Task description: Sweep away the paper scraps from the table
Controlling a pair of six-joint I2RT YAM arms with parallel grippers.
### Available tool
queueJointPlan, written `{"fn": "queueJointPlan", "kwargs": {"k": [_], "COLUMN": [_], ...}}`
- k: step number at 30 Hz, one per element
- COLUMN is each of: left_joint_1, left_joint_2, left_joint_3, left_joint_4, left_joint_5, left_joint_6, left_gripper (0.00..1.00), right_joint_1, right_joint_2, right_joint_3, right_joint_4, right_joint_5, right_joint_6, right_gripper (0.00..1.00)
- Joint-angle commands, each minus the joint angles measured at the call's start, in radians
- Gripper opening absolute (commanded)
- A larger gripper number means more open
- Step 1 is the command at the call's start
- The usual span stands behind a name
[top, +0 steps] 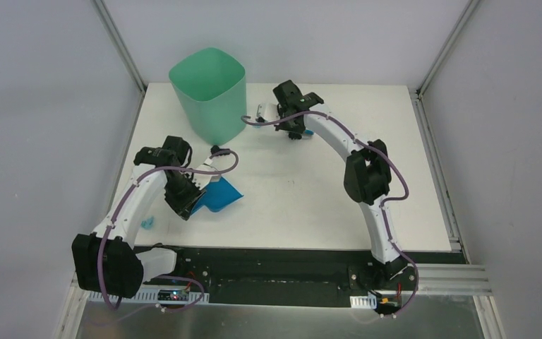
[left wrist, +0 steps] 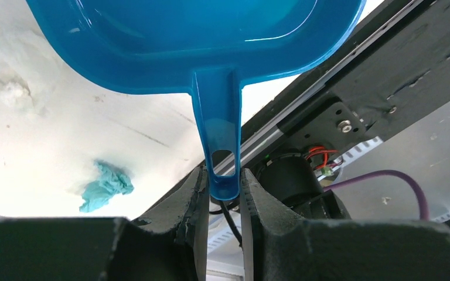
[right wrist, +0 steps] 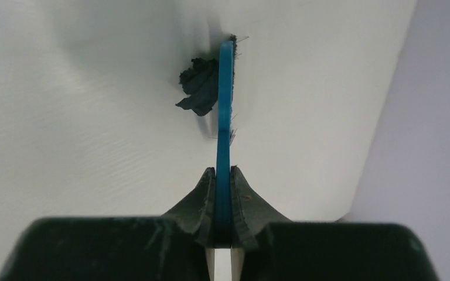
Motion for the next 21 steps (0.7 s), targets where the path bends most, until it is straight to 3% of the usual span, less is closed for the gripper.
{"fn": "queueJointPlan", "kwargs": {"k": [1,7,14,21], "left_joint_1": [-0.007,-0.008,-0.016,-0.046], "left_joint_2": [-0.057,0.024,0.095,0.086], "left_joint_3": [-0.041,-0.086,-0.116,-0.123], "left_joint_4": [0.001,0.013,0.070,0.077], "left_joint_5": [-0.089,-0.110,-0.105,-0.118], "left_joint_6": [0.033,0.053,0.030,-0.031], "left_gripper": [0.07,0.07,0.07,0.07], "right_joint_1": [0.056,0.073,0.088,0.082], "right_joint_2": [-0.135,-0.237,-0.401,-0.253], "right_joint_3": [0.066,-0.022,-0.340,-0.368], "right_joint_4": [-0.344,-0.295,0.270,0.691], "right_joint_5": [-0.194,-0.163,-0.139,-0.126], "right_joint_6": [0.246,0.337,0.078,-0.166], "right_gripper": [0.00,0.00,0.00,0.00]}}
